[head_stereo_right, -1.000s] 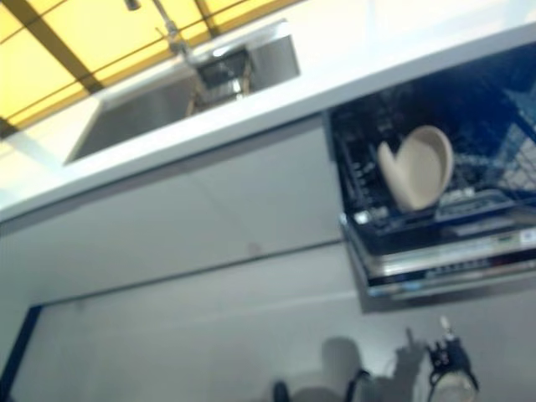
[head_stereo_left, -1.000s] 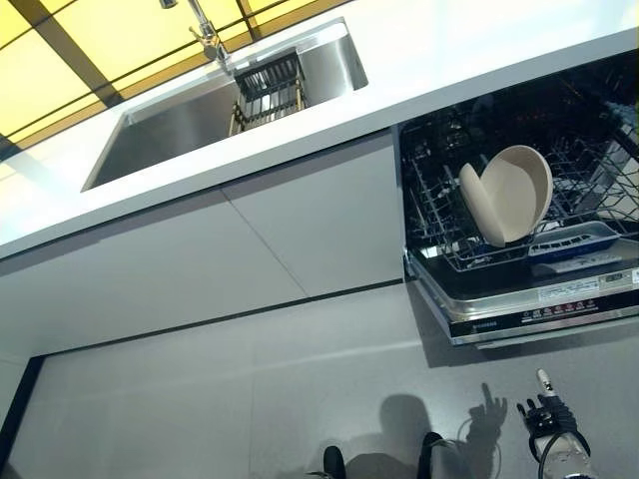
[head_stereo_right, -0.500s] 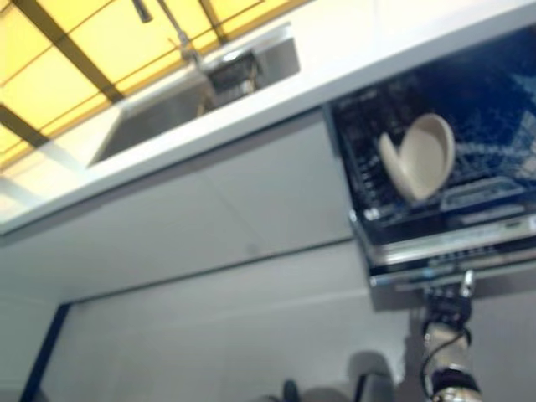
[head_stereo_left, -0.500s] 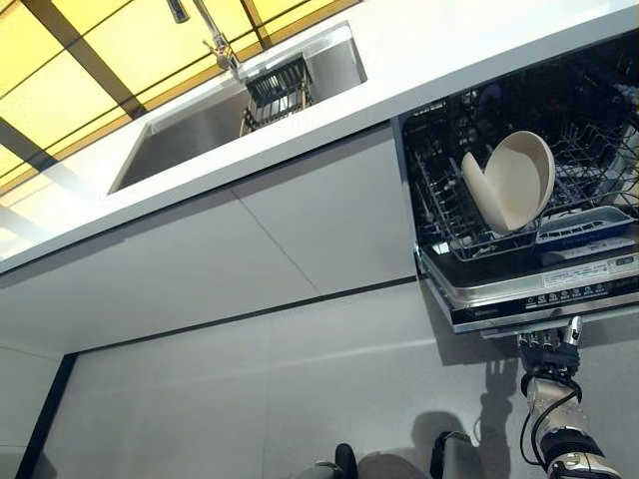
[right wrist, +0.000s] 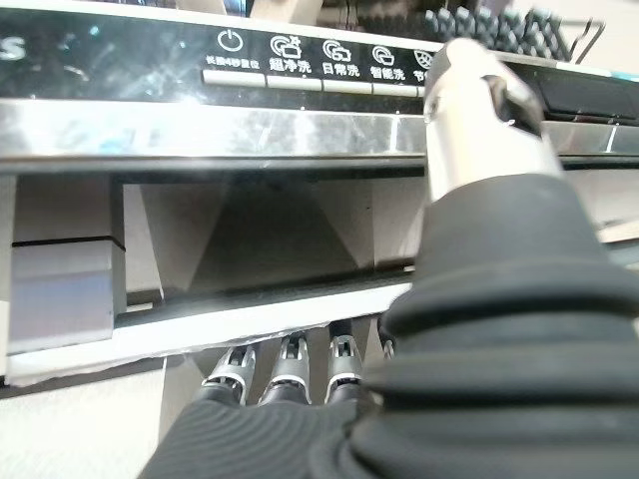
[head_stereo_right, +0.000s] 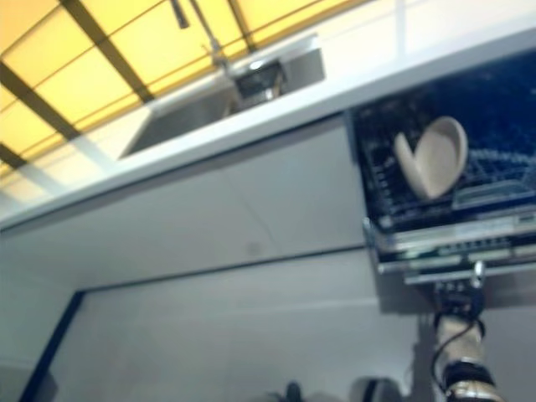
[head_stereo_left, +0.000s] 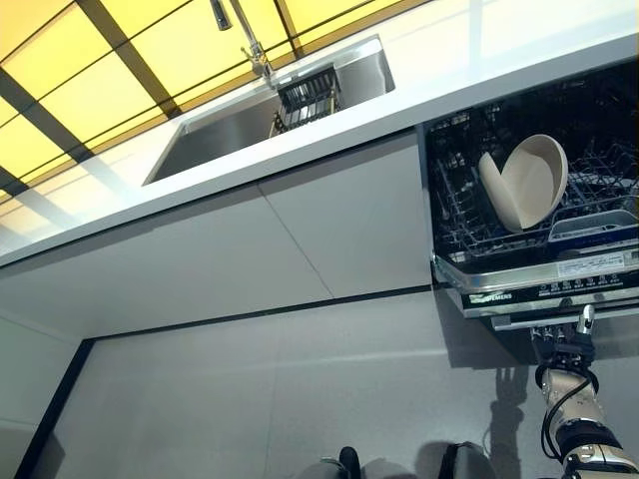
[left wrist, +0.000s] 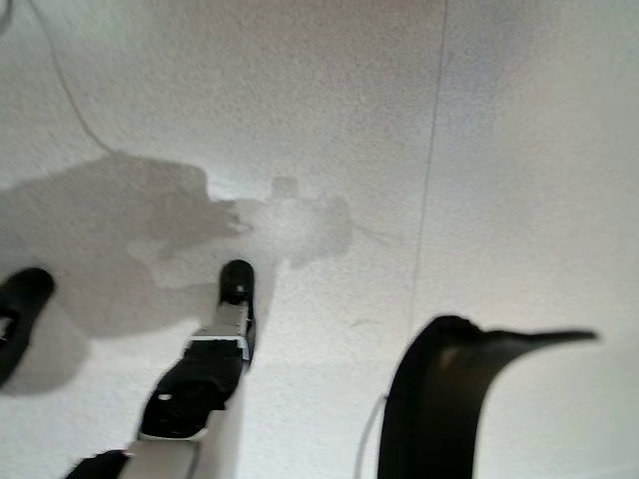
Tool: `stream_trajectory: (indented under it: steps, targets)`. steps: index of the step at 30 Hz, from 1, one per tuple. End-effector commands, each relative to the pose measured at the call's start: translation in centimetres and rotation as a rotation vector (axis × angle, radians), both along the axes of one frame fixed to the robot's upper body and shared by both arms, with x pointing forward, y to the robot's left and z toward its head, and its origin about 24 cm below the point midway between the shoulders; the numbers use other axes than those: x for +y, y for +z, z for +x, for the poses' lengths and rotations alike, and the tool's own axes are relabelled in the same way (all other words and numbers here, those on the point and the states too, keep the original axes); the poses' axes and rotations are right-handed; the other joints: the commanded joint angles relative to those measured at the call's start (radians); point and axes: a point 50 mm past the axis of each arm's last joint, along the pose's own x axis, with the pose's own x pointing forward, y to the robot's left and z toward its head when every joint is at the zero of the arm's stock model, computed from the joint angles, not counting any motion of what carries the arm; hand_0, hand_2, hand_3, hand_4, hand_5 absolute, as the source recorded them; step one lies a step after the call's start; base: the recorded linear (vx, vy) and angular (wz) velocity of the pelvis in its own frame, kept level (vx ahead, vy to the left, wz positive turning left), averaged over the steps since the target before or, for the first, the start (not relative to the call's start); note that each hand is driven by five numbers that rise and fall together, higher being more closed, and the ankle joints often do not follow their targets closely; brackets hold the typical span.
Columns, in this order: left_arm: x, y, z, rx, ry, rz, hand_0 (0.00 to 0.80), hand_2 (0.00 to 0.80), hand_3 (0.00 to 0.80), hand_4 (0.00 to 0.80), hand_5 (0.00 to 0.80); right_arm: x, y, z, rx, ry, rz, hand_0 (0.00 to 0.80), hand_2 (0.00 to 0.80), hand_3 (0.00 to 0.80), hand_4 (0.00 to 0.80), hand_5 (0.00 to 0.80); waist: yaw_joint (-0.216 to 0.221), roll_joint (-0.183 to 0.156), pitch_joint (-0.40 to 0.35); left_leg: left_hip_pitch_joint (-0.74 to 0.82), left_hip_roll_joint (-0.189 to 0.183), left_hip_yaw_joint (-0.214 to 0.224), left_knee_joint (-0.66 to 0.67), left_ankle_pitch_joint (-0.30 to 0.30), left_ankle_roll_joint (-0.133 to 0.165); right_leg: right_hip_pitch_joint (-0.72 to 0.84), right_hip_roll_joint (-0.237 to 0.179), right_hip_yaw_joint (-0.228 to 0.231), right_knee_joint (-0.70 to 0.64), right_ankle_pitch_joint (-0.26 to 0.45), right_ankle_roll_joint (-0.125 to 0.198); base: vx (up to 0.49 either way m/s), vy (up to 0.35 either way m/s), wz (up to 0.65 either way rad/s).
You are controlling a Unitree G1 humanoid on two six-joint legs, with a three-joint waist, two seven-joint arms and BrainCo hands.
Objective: Take plates into dishwasher
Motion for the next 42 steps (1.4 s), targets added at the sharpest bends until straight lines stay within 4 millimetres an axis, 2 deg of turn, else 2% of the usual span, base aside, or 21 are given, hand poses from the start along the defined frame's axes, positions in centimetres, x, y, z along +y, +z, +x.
stream_trajectory:
  steps: [1, 8, 14, 17, 22, 25, 27, 28, 30, 31, 34, 36, 37, 39, 40, 42]
  targets:
    - [2.0, 0.1, -2.2, 0.055, -0.077, 0.061, 0.0, 0.0, 0.0, 0.0, 0.0, 4.3, 19.3, 5.3, -0.628, 0.204, -0.272, 0.0, 0.0, 0.0, 0.0, 0.0, 0.073, -0.011, -0.052, -0.004, -0.026, 0.028, 0.034, 0.009, 0.086, 0.136, -0.009, 0.04, 0.051, -0.092, 0.026, 0.092, -0.031, 0.13]
    - [2.6, 0.2, -2.2, 0.057, -0.099, 0.096, 0.0, 0.0, 0.0, 0.0, 0.0, 3.6, 19.3, 5.2, -0.604, 0.18, -0.268, 0.0, 0.0, 0.0, 0.0, 0.0, 0.096, -0.039, -0.06, 0.026, -0.025, 0.009, 0.022, -0.005, 0.089, 0.194, 0.0, 0.017, 0.013, -0.078, 0.033, 0.063, -0.032, 0.08]
    - [3.3, 0.2, -2.6, 0.079, -0.103, 0.123, 0.0, 0.0, 0.0, 0.0, 0.0, 2.2, 16.3, 5.0, -0.399, 0.133, -0.281, 0.0, 0.0, 0.0, 0.0, 0.0, 0.101, -0.066, -0.066, 0.062, -0.018, 0.004, -0.002, -0.016, 0.091, 0.252, 0.006, -0.001, -0.044, -0.053, 0.044, 0.055, -0.022, 0.11]
    - [3.4, 0.2, -2.6, 0.074, -0.089, 0.137, 0.0, 0.0, 0.0, 0.0, 0.0, 1.9, 13.3, 4.8, -0.308, 0.13, -0.248, 0.0, 0.0, 0.0, 0.0, 0.0, 0.096, -0.084, -0.073, 0.092, -0.01, 0.007, -0.039, -0.018, 0.093, 0.29, 0.016, -0.002, -0.11, -0.029, 0.056, 0.0, 0.0, 0.0]
    - [3.8, 0.3, -2.4, 0.073, -0.072, 0.147, 0.0, 0.0, 0.0, 0.0, 0.0, 1.8, 10.5, 4.5, -0.192, 0.18, -0.268, 0.0, 0.0, 0.0, 0.0, 0.0, 0.085, -0.103, -0.086, 0.12, 0.0, 0.021, -0.051, -0.03, 0.097, 0.323, 0.021, -0.003, -0.16, -0.01, 0.064, 0.007, 0.003, 0.0]
    - [4.4, 0.5, -2.1, 0.066, -0.054, 0.156, 0.0, 0.0, 0.0, 0.0, 0.0, 2.6, 7.5, 4.3, -0.101, 0.241, -0.271, 0.0, 0.0, 0.0, 0.0, 0.0, 0.075, -0.126, -0.1, 0.148, 0.014, 0.031, -0.07, -0.036, 0.098, 0.354, 0.03, -0.005, -0.212, 0.011, 0.076, -0.004, 0.0, -0.07]
    - [4.5, 0.5, -2.0, 0.066, -0.049, 0.158, 0.0, 0.0, 0.0, 0.0, 0.0, 2.8, 6.9, 4.2, -0.09, 0.248, -0.266, 0.0, 0.0, 0.0, 0.0, 0.0, 0.074, -0.13, -0.104, 0.154, 0.015, 0.032, -0.077, -0.036, 0.098, 0.361, 0.033, -0.005, -0.224, 0.014, 0.078, 0.009, -0.006, -0.08]
    - [4.7, 0.6, -1.9, 0.063, -0.043, 0.162, 0.0, 0.0, 0.0, 0.0, 0.0, 3.2, 5.4, 4.0, -0.067, 0.267, -0.245, 0.0, 0.0, 0.0, 0.0, 0.0, 0.07, -0.142, -0.115, 0.172, 0.02, 0.037, -0.096, -0.035, 0.099, 0.379, 0.041, -0.005, -0.259, 0.024, 0.086, 0.017, -0.014, -0.05]
    - [4.8, 0.6, -1.9, 0.062, -0.037, 0.166, 0.0, 0.0, 0.0, 0.0, 0.0, 3.5, 4.1, 3.6, -0.042, 0.278, -0.23, 0.0, 0.0, 0.0, 0.0, 0.0, 0.067, -0.152, -0.125, 0.191, 0.026, 0.043, -0.117, -0.033, 0.099, 0.398, 0.047, -0.007, -0.292, 0.034, 0.093, -0.01, -0.027, -0.1]
    - [5.0, 0.6, -1.9, 0.059, -0.026, 0.172, 0.0, 0.0, 0.0, 0.0, 0.0, 4.1, 1.9, 3.0, -0.015, 0.297, -0.191, 0.0, 0.0, 0.0, 0.0, 0.0, 0.06, -0.169, -0.151, 0.216, 0.037, 0.064, -0.169, -0.001, 0.103, 0.427, 0.058, -0.023, -0.369, 0.078, 0.098, -0.042, -0.027, -0.18]
    - [5.2, 0.7, -1.7, 0.054, -0.004, 0.179, 0.0, 0.0, 0.0, 0.0, 0.0, 5.3, -2.7, 1.1, 0.084, 0.359, -0.161, 0.0, 0.0, 0.0, 0.0, 0.0, 0.042, -0.195, -0.218, 0.285, 0.038, 0.076, -0.295, 0.033, 0.098, 0.495, 0.086, -0.027, -0.525, 0.131, 0.129, 0.008, -0.011, -0.16]
    - [5.3, 0.7, -1.7, 0.053, -0.003, 0.18, 0.0, 0.0, 0.0, 0.0, 0.0, 5.4, -3.2, 0.9, 0.096, 0.365, -0.16, 0.0, 0.0, 0.0, 0.0, 0.0, 0.041, -0.198, -0.224, 0.292, 0.038, 0.075, -0.31, 0.038, 0.097, 0.502, 0.09, -0.026, -0.542, 0.138, 0.132, 0.013, 0.0, -0.11]
    - [5.4, 0.7, -1.6, 0.051, 0.001, 0.182, 0.0, 0.0, 0.0, 0.0, 0.0, 5.8, -4.7, 0.0, 0.123, 0.388, -0.147, 0.0, 0.0, 0.0, 0.0, 0.0, 0.032, -0.207, -0.25, 0.316, 0.036, 0.077, -0.359, 0.053, 0.096, 0.521, 0.104, -0.022, -0.595, 0.159, 0.141, 0.014, -0.004, -0.09]
    - [5.5, 0.7, -1.6, 0.051, 0.003, 0.191, 0.0, 0.0, 0.0, 0.0, 0.0, 6.4, -6.3, -1.0, 0.155, 0.409, -0.127, 0.0, 0.0, 0.0, 0.0, 0.0, 0.022, -0.217, -0.278, 0.342, 0.035, 0.076, -0.412, 0.069, 0.094, 0.542, 0.12, -0.011, -0.651, 0.182, 0.151, 0.018, -0.002, -0.1]
    - [5.6, 0.7, -1.6, 0.053, 0.004, 0.197, 0.0, 0.0, 0.0, 0.0, 0.0, 6.5, -7.8, -2.2, 0.178, 0.423, -0.111, 0.0, 0.0, 0.0, 0.0, 0.0, 0.012, -0.222, -0.298, 0.366, 0.037, 0.077, -0.458, 0.082, 0.093, 0.558, 0.131, -0.002, -0.693, 0.203, 0.157, 0.02, 0.004, -0.14]
    - [5.7, 0.7, -1.7, 0.057, 0.013, 0.2, 0.0, 0.0, 0.0, 0.0, 0.0, 6.4, -8.7, -3.2, 0.192, 0.425, -0.097, 0.0, 0.0, 0.0, 0.0, 0.0, 0.006, -0.226, -0.314, 0.386, 0.037, 0.077, -0.492, 0.091, 0.092, 0.571, 0.139, 0.005, -0.723, 0.217, 0.161, 0.013, 0.008, -0.08]
